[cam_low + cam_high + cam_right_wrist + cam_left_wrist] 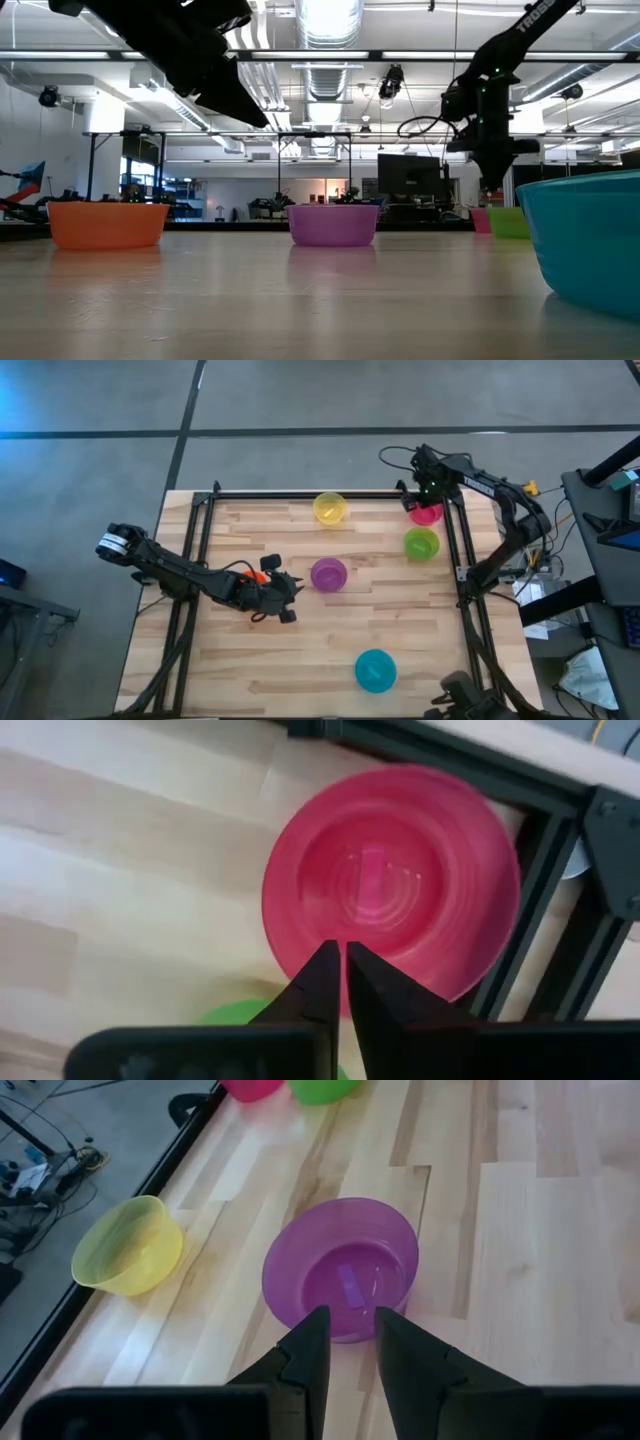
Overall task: Nest bowls inside each other
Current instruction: Stack the pink bowl on top of the purple bowl
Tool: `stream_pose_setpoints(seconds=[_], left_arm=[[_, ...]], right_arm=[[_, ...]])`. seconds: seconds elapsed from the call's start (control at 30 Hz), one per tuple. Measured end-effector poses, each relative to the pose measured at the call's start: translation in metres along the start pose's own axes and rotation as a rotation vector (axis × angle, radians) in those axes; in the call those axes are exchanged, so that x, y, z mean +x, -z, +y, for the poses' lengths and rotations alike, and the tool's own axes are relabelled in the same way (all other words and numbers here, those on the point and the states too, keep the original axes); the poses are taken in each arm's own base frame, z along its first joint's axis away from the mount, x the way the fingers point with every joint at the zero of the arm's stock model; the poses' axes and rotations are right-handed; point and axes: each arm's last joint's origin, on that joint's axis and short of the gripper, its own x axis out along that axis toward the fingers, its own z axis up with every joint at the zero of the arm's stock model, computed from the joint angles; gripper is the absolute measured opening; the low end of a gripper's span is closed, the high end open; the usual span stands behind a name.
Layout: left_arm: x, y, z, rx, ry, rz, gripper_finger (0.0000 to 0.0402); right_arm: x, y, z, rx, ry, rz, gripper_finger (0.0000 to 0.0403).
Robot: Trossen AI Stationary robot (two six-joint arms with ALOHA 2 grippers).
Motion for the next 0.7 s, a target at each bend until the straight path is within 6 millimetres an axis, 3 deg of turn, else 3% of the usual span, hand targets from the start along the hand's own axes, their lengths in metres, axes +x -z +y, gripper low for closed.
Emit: stream_pose_setpoints(seconds=[0.4, 0.7], left_arm=[[0.0, -0.0003, -0.0001, -0.002, 0.001, -0.003, 0.0067], [0.0, -0.0003, -0.0001, -0.002, 0.001, -0.002, 0.0067]], right_arm=[[-0.0031, 0.0014, -0.0003, -0.027, -0.004, -0.018, 0.0122], [-0.0012, 0.0022, -0.0001, -0.045, -0.006, -0.016, 0.0129]])
